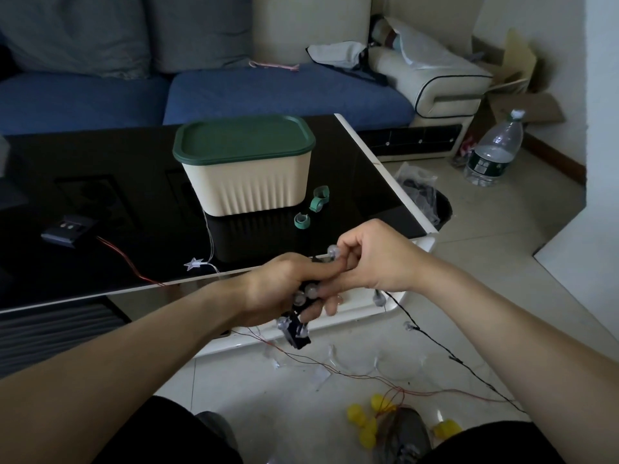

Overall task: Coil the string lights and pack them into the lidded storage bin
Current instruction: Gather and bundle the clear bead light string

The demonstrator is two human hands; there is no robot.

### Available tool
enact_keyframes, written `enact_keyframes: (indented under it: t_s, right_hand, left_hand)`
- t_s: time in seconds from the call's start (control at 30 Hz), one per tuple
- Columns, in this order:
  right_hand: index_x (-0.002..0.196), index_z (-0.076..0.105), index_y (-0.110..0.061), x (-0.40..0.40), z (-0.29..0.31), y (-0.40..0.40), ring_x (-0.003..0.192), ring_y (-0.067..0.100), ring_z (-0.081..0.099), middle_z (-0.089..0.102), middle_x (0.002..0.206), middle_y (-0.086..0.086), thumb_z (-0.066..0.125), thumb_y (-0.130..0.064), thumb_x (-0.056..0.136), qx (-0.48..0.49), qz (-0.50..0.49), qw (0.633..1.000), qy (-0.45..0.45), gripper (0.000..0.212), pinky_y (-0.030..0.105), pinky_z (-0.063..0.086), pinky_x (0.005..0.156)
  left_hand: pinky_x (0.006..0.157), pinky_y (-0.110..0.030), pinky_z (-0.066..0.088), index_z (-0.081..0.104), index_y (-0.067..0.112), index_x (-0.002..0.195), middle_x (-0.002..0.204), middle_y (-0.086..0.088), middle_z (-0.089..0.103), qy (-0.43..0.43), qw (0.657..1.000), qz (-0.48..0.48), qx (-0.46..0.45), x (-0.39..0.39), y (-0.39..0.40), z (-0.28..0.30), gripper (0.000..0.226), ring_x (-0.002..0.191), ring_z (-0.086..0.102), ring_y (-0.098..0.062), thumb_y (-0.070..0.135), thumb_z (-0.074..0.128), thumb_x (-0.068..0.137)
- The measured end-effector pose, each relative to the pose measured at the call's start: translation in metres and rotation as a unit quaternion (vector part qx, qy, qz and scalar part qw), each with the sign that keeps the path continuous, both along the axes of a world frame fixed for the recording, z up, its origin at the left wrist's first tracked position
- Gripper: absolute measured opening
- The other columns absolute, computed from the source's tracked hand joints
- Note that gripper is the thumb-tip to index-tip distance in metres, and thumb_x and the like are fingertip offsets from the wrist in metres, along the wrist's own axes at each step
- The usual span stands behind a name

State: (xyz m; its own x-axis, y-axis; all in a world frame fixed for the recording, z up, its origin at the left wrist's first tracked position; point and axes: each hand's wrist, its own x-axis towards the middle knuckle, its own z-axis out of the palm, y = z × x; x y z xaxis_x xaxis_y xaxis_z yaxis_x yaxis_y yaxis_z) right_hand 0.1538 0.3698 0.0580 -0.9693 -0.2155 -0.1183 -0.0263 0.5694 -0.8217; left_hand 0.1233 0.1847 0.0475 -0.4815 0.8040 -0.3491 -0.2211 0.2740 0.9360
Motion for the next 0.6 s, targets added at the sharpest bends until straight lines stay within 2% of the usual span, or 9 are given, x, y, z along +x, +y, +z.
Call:
enact_keyframes:
  t_s: [0.07, 0.1, 0.2, 0.27, 0.33, 0.43, 0.47, 0.53, 0.6]
  right_hand:
    - [0.07, 0.065, -0.014, -0.002, -0.004, 0.005, 0.052, 0.005, 0.056, 0.063, 0.055, -0.006, 0.093, -0.015, 0.066, -0.011, 0.012, 1.0, -0.012, 0.028, 0.018, 0.046, 0.051]
    - [0.072, 0.066, -0.014, -0.003, -0.006, 0.008, 0.054, 0.006, 0.058, 0.066, 0.059, -0.002, 0.091, -0.014, 0.069, -0.019, 0.018, 1.0, -0.017, 0.025, 0.017, 0.047, 0.052]
    - [0.08, 0.069, -0.011, -0.003, -0.009, 0.008, 0.063, 0.009, 0.064, 0.074, 0.076, 0.013, 0.088, -0.017, 0.073, -0.046, 0.015, 0.999, -0.012, 0.022, 0.019, 0.05, 0.06]
    - [0.085, 0.069, -0.009, -0.004, -0.009, 0.006, 0.064, 0.007, 0.063, 0.072, 0.076, 0.008, 0.086, -0.018, 0.076, -0.059, 0.013, 0.998, -0.004, 0.021, 0.02, 0.051, 0.062]
    - [0.087, 0.07, -0.01, -0.003, -0.008, 0.005, 0.068, 0.007, 0.062, 0.07, 0.076, 0.001, 0.085, -0.03, 0.074, -0.056, 0.011, 0.998, 0.008, 0.027, 0.021, 0.052, 0.064]
    - [0.089, 0.071, -0.01, -0.001, -0.008, 0.007, 0.071, 0.015, 0.064, 0.072, 0.083, 0.009, 0.077, -0.053, 0.069, -0.036, 0.008, 0.999, 0.015, 0.048, 0.033, 0.053, 0.068]
    - [0.089, 0.071, -0.01, -0.001, -0.008, 0.008, 0.07, 0.017, 0.064, 0.073, 0.084, 0.012, 0.074, -0.057, 0.07, -0.038, 0.003, 0.999, 0.0, 0.05, 0.034, 0.052, 0.066]
    - [0.087, 0.07, -0.011, -0.001, -0.009, 0.01, 0.068, 0.016, 0.063, 0.072, 0.078, 0.006, 0.067, -0.061, 0.076, -0.038, -0.002, 0.998, -0.044, 0.051, 0.031, 0.05, 0.063]
    - [0.086, 0.07, -0.013, -0.001, -0.01, 0.013, 0.073, 0.019, 0.064, 0.073, 0.08, 0.004, 0.059, -0.067, 0.079, -0.021, 0.018, 0.996, -0.086, 0.055, 0.031, 0.048, 0.066]
  left_hand:
    - [0.054, -0.023, 0.037, 0.055, 0.001, 0.067, 0.053, -0.005, 0.052, 0.013, 1.0, -0.014, -0.001, 0.001, -0.001, -0.001, 0.045, 0.041, 0.036, -0.014, 0.033, 0.05, 0.098]
    - [0.054, -0.023, 0.038, 0.055, 0.005, 0.06, 0.051, -0.006, 0.048, 0.019, 1.0, -0.013, 0.002, 0.001, -0.001, -0.003, 0.046, 0.04, 0.036, -0.014, 0.032, 0.054, 0.097]
    - [0.056, -0.026, 0.037, 0.049, 0.002, 0.051, 0.042, -0.008, 0.04, 0.014, 1.0, 0.018, -0.006, -0.002, -0.004, -0.004, 0.055, 0.035, 0.039, -0.016, 0.036, 0.06, 0.092]
    - [0.058, -0.029, 0.039, 0.05, 0.001, 0.05, 0.041, -0.01, 0.044, -0.004, 0.999, 0.034, -0.002, -0.002, -0.006, -0.003, 0.056, 0.037, 0.043, -0.019, 0.039, 0.059, 0.09]
    - [0.059, -0.027, 0.044, 0.05, 0.001, 0.049, 0.045, -0.012, 0.047, -0.005, 0.999, 0.047, 0.002, -0.004, -0.007, -0.005, 0.059, 0.045, 0.048, -0.024, 0.044, 0.058, 0.089]
    - [0.061, -0.024, 0.046, 0.04, 0.006, 0.046, 0.048, -0.009, 0.04, 0.024, 0.998, 0.062, 0.005, -0.008, -0.009, -0.009, 0.064, 0.048, 0.051, -0.022, 0.051, 0.065, 0.086]
    - [0.06, -0.024, 0.045, 0.038, 0.007, 0.047, 0.05, -0.009, 0.038, 0.022, 0.997, 0.068, 0.012, -0.009, -0.011, -0.01, 0.063, 0.047, 0.049, -0.021, 0.051, 0.065, 0.083]
    - [0.057, -0.024, 0.044, 0.038, 0.007, 0.048, 0.05, -0.01, 0.038, 0.001, 0.996, 0.086, 0.037, -0.01, -0.014, -0.009, 0.059, 0.046, 0.043, -0.02, 0.046, 0.066, 0.083]
    - [0.053, -0.023, 0.042, 0.042, 0.006, 0.051, 0.045, -0.008, 0.037, -0.026, 0.99, 0.124, 0.066, -0.011, -0.015, -0.006, 0.054, 0.044, 0.039, -0.018, 0.038, 0.065, 0.086]
